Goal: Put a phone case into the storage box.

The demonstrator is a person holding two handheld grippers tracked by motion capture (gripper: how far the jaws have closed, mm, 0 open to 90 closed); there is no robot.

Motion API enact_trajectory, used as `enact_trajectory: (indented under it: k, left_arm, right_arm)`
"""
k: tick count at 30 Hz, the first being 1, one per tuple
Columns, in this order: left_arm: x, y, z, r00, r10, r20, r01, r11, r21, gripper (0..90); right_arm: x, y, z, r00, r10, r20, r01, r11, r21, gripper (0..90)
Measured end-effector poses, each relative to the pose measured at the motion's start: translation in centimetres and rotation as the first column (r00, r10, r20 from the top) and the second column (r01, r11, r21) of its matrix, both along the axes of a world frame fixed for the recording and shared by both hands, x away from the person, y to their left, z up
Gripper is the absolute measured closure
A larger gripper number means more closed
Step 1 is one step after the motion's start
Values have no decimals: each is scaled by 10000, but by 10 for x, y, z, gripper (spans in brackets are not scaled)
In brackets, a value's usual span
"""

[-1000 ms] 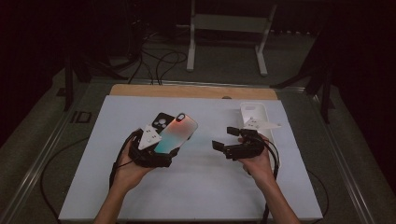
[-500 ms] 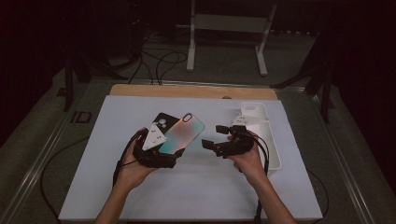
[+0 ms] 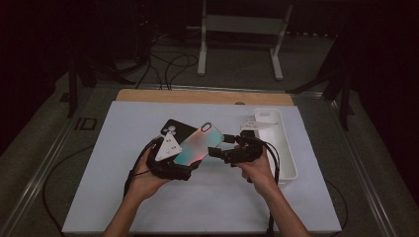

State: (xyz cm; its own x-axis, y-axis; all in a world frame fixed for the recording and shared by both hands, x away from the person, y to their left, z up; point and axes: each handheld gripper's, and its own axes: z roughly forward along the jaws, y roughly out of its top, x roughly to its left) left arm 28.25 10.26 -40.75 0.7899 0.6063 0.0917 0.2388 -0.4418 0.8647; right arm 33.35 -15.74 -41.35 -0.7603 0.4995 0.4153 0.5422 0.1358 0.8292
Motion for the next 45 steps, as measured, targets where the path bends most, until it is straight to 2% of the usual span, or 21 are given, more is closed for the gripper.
enact_trajectory:
  k: [3, 7, 11, 13, 16, 19, 21, 25, 26, 27, 29, 30, 34, 39, 41, 42, 45]
  left_arm:
    - [-1, -2, 0, 9999, -79, 67, 79, 10000, -50, 164]
    - [-2, -5, -1, 9997, -235, 104, 235, 9997, -49, 164]
    - [-1, -8, -3, 9993, -381, -20, 381, 9993, -40, 164]
    - [-1, -9, -4, 9991, -421, -53, 421, 9991, -6, 164]
    - [-1, -11, -5, 9989, -469, -60, 470, 9989, 17, 165]
    - [-2, -16, -6, 9986, -529, -46, 529, 9985, 104, 165]
    - [-3, -18, -6, 9991, -434, 37, 433, 9988, 206, 165]
    - [-5, -21, -6, 9992, -21, 391, -2, 9982, 603, 163]
    - [-4, -20, -6, 9994, -2, 332, -16, 9986, 526, 246]
    - [-3, -19, -7, 9997, -73, 213, 65, 9994, 351, 258]
    - [-2, -17, -7, 10000, -75, 60, 73, 9996, 281, 183]
    - [-2, -16, -7, 10000, -89, 45, 87, 9996, 255, 180]
    - [-2, -13, -7, 9998, -110, -169, 110, 9999, 3, 146]
    - [2, -7, -6, 9977, -137, -666, 112, 9992, -381, 86]
    - [2, -6, -6, 9974, -138, -711, 105, 9989, -466, 81]
    - [3, -4, -7, 9947, -308, -982, 243, 9975, -669, 68]
    - [4, -2, -7, 9905, -529, -1268, 415, 9950, -907, 61]
  right_arm:
    - [0, 2, 0, 9997, 110, -218, -107, 9998, 159, 162]
    - [2, 4, -1, 9985, 276, -480, -263, 9993, 284, 270]
    - [2, 8, -1, 9970, 330, -702, -303, 9988, 386, 387]
    - [2, 8, -1, 9962, 394, -774, -349, 9977, 585, 457]
    - [2, 9, 0, 9947, 517, -891, -451, 9962, 741, 510]
    - [1, 14, 1, 9932, 716, -913, -642, 9946, 820, 677]
    - [1, 15, 2, 9936, 804, -797, -730, 9931, 919, 763]
    - [0, 17, 3, 9936, 749, -845, -670, 9934, 929, 825]
    - [0, 17, 2, 9930, 806, -868, -720, 9925, 986, 856]
    - [-1, 18, 2, 9960, 601, -655, -548, 9953, 792, 869]
    - [-2, 17, 3, 9964, 605, -596, -551, 9945, 886, 875]
    - [-2, 17, 3, 9971, 565, -513, -520, 9950, 848, 876]
    - [-2, 16, 4, 9977, 544, -409, -513, 9959, 740, 876]
    - [-4, 12, 5, 9983, 553, -199, -538, 9962, 683, 877]
    - [-4, 12, 5, 9983, 553, -199, -538, 9962, 683, 877]
    - [-4, 10, 6, 9982, 599, -76, -592, 9957, 718, 876]
    - [-5, 8, 7, 9979, 649, 28, -649, 9948, 787, 876]
